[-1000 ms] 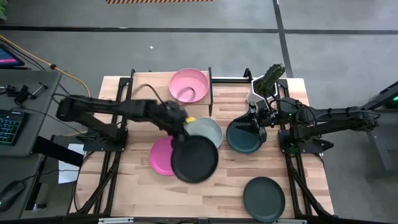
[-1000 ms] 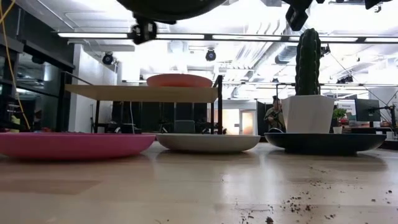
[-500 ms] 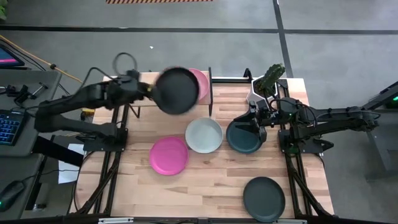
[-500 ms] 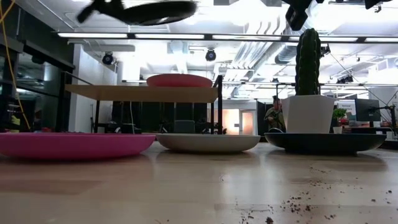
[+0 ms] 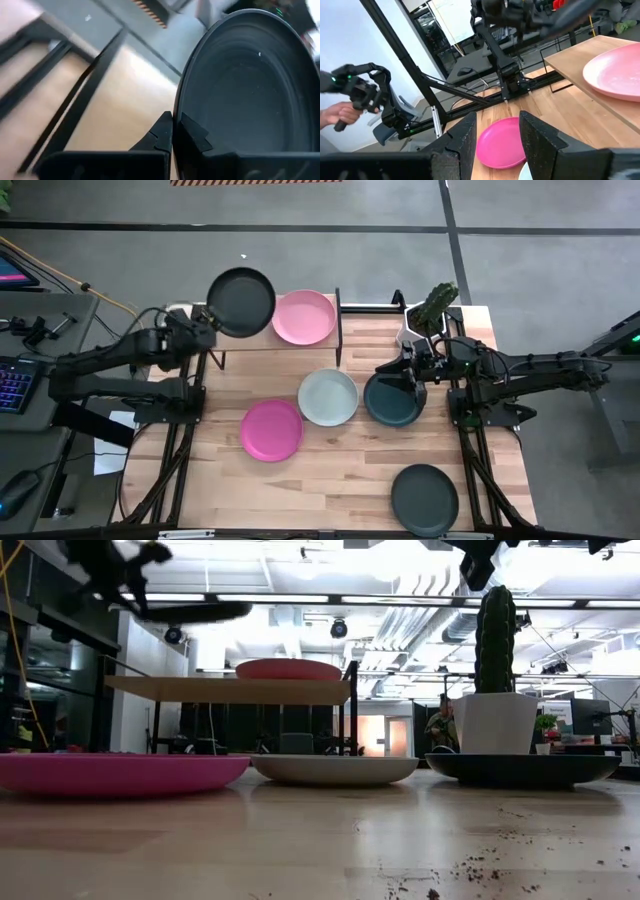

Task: Place and stack plates onto a shelf
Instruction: Put the black plate on the shelf

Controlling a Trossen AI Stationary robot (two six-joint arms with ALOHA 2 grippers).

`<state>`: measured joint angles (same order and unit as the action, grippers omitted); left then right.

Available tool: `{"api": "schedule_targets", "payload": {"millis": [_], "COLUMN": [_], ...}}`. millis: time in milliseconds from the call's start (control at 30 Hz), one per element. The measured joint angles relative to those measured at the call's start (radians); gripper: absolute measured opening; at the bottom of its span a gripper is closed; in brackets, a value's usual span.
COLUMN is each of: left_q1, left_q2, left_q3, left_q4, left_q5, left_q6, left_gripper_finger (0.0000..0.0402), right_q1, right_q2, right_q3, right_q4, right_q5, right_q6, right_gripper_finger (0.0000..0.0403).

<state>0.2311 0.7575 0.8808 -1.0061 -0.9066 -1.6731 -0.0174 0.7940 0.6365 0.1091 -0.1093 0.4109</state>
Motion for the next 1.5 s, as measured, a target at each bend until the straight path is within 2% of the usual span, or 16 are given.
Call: {"api": "schedule_targets", "payload": {"millis": [167, 267, 600, 733, 900, 1500], "left_q1": [-0.001, -0.002, -0.002, -0.002, -0.002, -0.002], "left_q2": [0.001, 0.004, 0.078, 0.132, 0.178, 0.202], "left_q3": [-0.130, -0.165, -0.183, -0.183, -0.183, -0.181], "left_q4": [0.024, 0.042, 0.037, 0.035, 0.035, 0.004], "left_q5": [-0.005, -0.023, -0.011, 0.040, 0.046, 0.030], "left_q6": [-0.275, -0.366, -0.391, -0.377, -0.423, -0.412], "left_gripper_finger": [0.0005, 0.0005, 0.0005, 0.0005, 0.0005, 0.0005], "right_q1": [0.000, 0.000, 0.000, 0.000, 0.000, 0.000], "right_q2": [0.000, 0.000, 0.000, 0.000, 0.000, 0.000], "right_q3": [0.000, 0.000, 0.000, 0.000, 0.000, 0.000], "right_q4": [0.000, 0.000, 0.000, 0.000, 0.000, -0.005], "right_q5": [0.000, 0.000, -0.002, -0.003, -0.003, -0.003], "right_q6": [0.000, 0.000, -0.008, -0.008, 0.001, 0.007], "right_gripper_finger": [0.0130, 0.0130, 0.0130, 0.0130, 0.0130, 0.0130]}}
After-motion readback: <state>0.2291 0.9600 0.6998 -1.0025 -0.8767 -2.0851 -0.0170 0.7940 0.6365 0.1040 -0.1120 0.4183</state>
